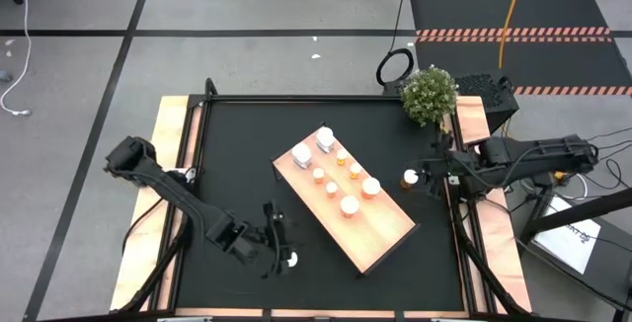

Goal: Pick and place medicine bottles onto shelf by color
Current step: Put the large orange pill bottle on the shelf aligned with the other large orange pill bottle

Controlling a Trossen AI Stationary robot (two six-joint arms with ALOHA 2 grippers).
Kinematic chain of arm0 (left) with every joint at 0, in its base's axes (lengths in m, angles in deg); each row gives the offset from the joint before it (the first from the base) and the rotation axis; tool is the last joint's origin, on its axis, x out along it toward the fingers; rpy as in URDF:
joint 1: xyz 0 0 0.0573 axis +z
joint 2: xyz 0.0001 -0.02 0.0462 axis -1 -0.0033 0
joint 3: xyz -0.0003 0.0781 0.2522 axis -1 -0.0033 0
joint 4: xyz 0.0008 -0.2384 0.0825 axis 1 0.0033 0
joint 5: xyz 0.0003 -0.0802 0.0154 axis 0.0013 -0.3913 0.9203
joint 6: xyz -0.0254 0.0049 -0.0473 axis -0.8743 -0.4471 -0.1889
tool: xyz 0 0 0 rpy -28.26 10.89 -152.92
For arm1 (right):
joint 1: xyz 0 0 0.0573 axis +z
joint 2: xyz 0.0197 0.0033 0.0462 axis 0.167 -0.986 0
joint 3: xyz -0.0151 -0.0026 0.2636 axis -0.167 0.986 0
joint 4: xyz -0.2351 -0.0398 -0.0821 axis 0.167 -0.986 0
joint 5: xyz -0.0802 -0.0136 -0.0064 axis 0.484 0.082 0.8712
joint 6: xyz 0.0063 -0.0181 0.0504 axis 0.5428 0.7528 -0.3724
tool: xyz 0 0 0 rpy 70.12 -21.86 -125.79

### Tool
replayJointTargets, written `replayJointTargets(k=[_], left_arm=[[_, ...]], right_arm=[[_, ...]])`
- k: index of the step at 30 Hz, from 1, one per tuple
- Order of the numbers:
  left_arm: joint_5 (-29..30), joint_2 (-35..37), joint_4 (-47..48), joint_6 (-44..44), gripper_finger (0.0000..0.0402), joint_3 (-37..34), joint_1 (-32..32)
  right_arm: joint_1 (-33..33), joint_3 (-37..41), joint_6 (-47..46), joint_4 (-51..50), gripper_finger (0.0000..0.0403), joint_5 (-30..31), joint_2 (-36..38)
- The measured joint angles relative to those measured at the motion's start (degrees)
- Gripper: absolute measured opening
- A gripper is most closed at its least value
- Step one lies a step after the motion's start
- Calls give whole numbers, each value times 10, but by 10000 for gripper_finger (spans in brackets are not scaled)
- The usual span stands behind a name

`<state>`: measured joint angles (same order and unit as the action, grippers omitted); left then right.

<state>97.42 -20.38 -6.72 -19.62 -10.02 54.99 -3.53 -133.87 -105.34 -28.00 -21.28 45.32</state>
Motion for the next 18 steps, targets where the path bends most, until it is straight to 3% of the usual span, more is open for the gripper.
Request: replayJointTargets(k=[6, 12, 18], left_arm=[[-16, 23, -95, 31, 239, -64, 1], [-34, 23, -97, 23, 239, -71, -2], [-35, 23, -99, 22, 239, -71, -9]], right_arm=[[-57, 0, 67, 13, 270, -51, -40], [-94, 0, 135, 14, 272, -69, -81], [-118, 22, 154, 49, 272, -149, -84]])
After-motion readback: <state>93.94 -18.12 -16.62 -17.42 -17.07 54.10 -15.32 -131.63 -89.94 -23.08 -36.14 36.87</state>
